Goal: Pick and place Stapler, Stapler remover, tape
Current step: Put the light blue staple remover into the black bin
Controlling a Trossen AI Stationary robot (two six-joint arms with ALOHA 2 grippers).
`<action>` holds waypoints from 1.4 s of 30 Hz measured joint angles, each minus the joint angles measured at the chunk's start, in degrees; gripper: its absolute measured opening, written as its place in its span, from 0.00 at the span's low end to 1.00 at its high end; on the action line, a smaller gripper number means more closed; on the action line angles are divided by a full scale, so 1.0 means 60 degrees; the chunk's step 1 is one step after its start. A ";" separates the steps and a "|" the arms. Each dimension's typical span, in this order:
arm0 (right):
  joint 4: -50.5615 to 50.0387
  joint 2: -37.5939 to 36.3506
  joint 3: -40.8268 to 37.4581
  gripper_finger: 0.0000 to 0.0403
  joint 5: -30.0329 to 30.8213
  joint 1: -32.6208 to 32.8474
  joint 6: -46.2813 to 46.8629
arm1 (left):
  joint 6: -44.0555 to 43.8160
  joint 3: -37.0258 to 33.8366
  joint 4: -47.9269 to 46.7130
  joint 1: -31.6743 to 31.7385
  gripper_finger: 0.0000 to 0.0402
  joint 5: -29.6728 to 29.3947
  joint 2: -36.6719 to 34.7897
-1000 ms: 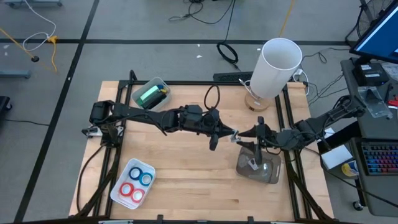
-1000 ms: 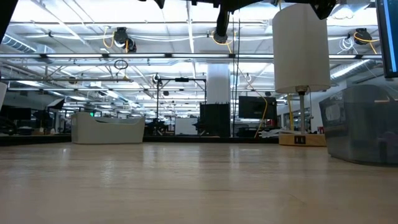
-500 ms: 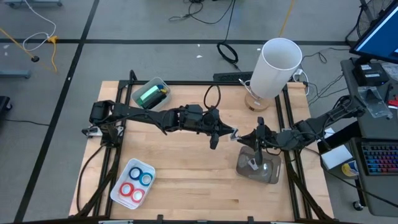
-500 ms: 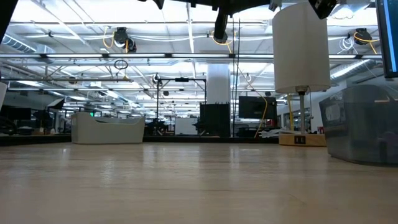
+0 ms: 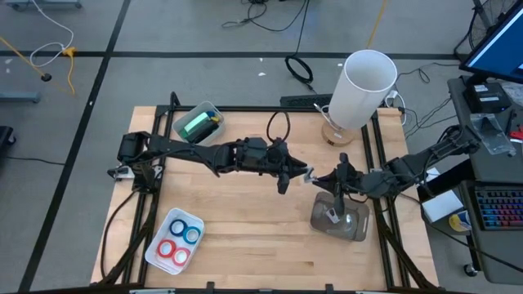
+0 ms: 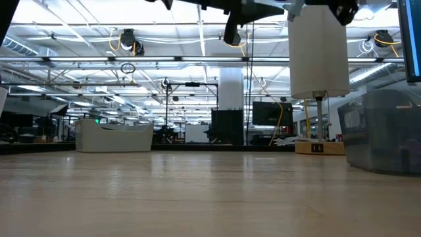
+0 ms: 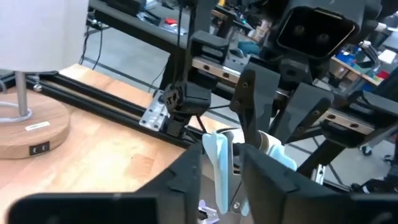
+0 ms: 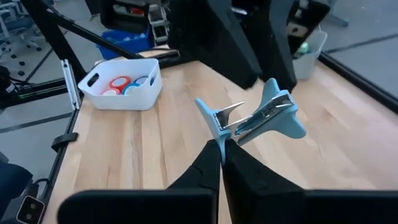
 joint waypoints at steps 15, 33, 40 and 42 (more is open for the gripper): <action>-0.4770 -0.0501 0.0004 0.00 -0.4795 0.0002 0.3986 | -0.0752 0.0000 -0.3262 0.0476 0.50 0.0132 -0.0240; -0.6756 0.1720 0.0002 0.00 -0.8269 0.0262 0.6992 | -0.0630 0.0000 -0.4178 0.0504 0.48 -0.1665 -0.0259; -0.6755 0.2763 0.0004 0.01 -0.8264 0.0248 0.7013 | -0.0570 0.0000 -0.4167 0.0504 0.48 -0.1706 -0.0259; -0.6753 0.2939 0.0003 0.02 -0.8260 0.0248 0.7006 | -0.0573 0.0000 -0.4166 0.0504 0.48 -0.1697 -0.0259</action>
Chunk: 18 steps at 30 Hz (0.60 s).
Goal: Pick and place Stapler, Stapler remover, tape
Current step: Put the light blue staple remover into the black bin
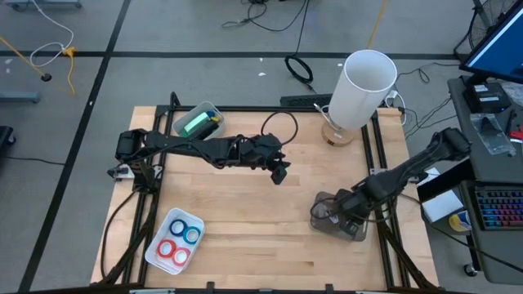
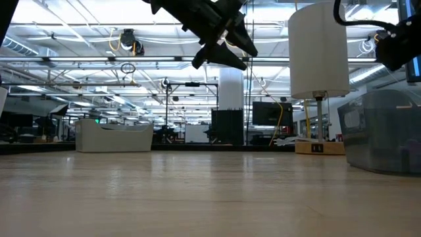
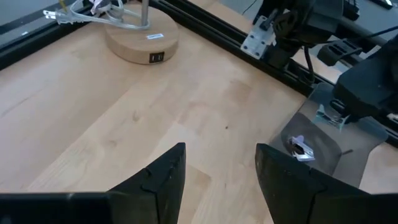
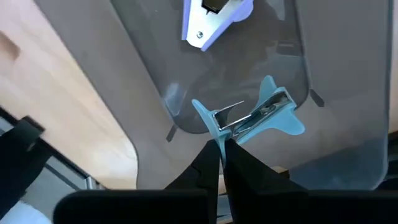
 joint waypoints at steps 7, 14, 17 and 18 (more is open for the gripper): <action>0.0068 0.0364 0.0001 0.03 0.0001 -0.0001 -0.0008 | 0.0016 0.0000 -0.0001 -0.0001 0.48 0.0271 0.0000; 0.0901 0.0522 -0.0283 0.08 -0.0002 0.0001 -0.0254 | -0.0138 0.0000 -0.0001 0.0000 0.48 0.0273 0.0000; 0.1323 0.0533 -0.0565 0.13 -0.0006 0.0003 -0.0165 | -0.0252 0.0000 -0.0001 0.0000 0.48 0.0282 0.0000; 0.1344 0.0533 -0.0604 0.15 -0.0006 0.0003 -0.0165 | -0.0252 0.0000 -0.0001 0.0000 0.48 0.0282 0.0000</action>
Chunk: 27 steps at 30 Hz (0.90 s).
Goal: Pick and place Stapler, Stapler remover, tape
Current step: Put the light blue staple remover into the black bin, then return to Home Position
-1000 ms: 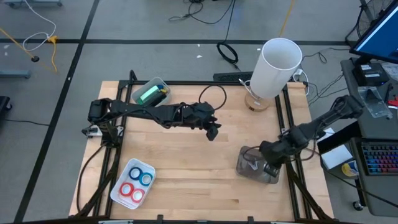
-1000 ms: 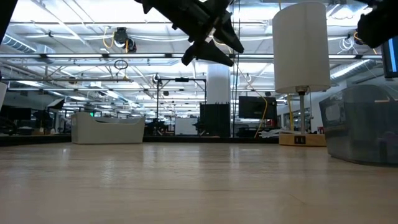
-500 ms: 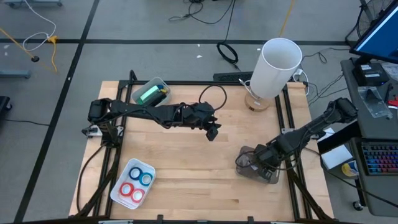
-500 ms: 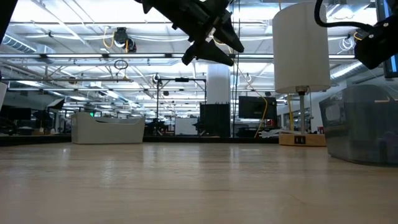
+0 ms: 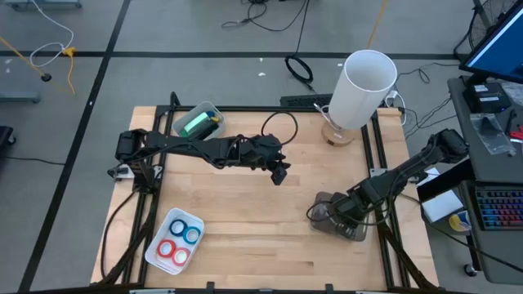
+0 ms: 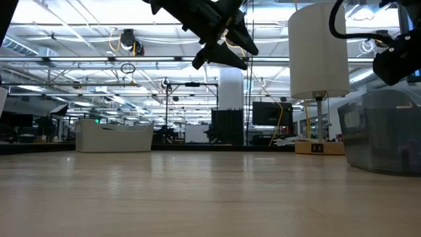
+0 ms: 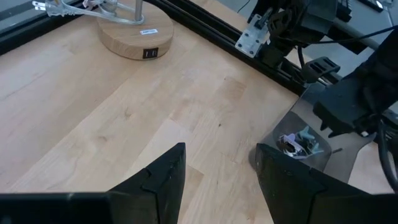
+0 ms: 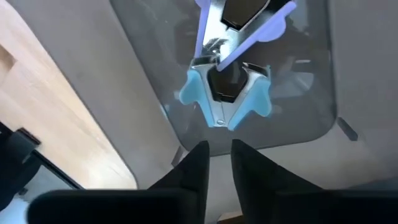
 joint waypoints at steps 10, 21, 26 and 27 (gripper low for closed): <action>-0.0065 -0.0987 -0.0014 0.23 0.0104 0.0117 -0.0043 | 0.0120 -0.0015 -0.0123 0.0000 0.48 0.0234 -0.0370; -0.0036 -0.4110 -0.0014 0.23 0.4015 0.0696 -0.1446 | 0.1099 -0.0004 -0.2598 -0.0243 0.48 -0.0478 -0.2590; -0.0453 -0.5130 -0.0018 0.22 0.5304 0.0692 -0.1696 | 0.1062 -0.0017 -0.3719 -0.0534 0.48 -0.1139 -0.3230; -0.0464 -0.5293 -0.0018 0.22 0.5322 0.0688 -0.1734 | 0.1105 -0.0091 -0.3816 -0.0592 0.48 -0.1137 -0.3362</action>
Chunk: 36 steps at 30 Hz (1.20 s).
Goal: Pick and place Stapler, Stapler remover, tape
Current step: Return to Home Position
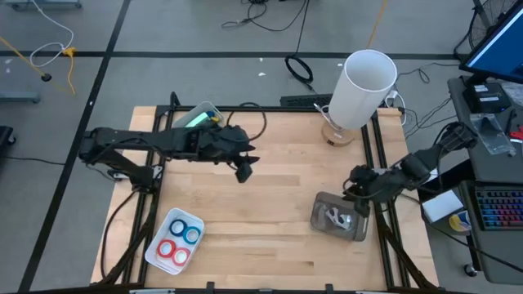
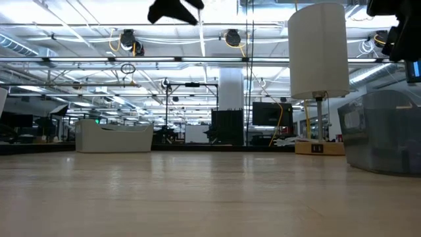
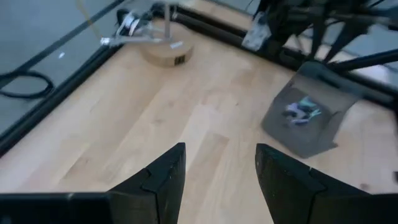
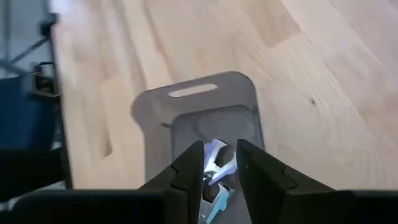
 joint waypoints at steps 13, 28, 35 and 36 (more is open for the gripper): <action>0.2542 -0.1227 -0.0091 0.22 0.0385 0.0001 -0.3443 | -0.0628 -0.5217 0.5333 -0.0567 0.48 0.1102 -0.2320; 0.3105 -0.4517 -0.1931 0.21 0.1710 0.0001 -0.3775 | -0.0543 -1.0085 0.7164 -0.0644 0.48 0.0800 -0.8288; 0.6333 -0.5548 -0.3460 0.21 0.1705 0.0001 -0.4881 | -0.0958 -1.1294 0.6431 -0.0697 0.48 0.0992 -1.0571; 0.6856 -0.5524 -0.3776 0.21 0.1691 0.0001 -0.4996 | -0.0990 -1.1452 0.6440 -0.0727 0.48 0.1041 -1.0796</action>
